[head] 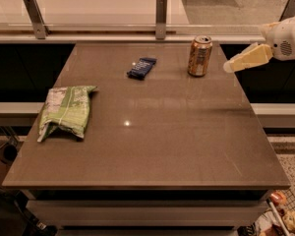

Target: Move orange can near green jalapeno chip bag

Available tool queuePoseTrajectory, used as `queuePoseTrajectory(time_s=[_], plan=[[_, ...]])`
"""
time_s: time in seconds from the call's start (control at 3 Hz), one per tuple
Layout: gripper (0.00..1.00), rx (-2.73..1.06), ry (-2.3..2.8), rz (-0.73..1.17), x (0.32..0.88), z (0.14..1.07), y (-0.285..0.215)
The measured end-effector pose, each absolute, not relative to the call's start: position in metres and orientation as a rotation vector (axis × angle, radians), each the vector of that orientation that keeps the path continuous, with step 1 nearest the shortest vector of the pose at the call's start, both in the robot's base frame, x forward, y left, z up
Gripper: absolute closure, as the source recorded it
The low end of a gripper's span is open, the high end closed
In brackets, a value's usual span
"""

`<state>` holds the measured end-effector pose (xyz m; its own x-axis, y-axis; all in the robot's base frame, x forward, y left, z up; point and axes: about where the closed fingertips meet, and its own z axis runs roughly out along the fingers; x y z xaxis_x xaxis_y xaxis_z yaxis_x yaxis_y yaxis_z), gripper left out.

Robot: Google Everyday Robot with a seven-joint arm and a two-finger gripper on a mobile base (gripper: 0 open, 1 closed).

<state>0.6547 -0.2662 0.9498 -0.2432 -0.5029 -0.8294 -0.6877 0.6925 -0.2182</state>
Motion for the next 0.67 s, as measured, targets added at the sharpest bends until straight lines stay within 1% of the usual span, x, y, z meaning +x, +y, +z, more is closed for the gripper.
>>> queuePoseTrajectory(time_s=[0.67], plan=[[0.00, -0.882, 1.811, 0.347, 0.696, 0.932, -0.243]])
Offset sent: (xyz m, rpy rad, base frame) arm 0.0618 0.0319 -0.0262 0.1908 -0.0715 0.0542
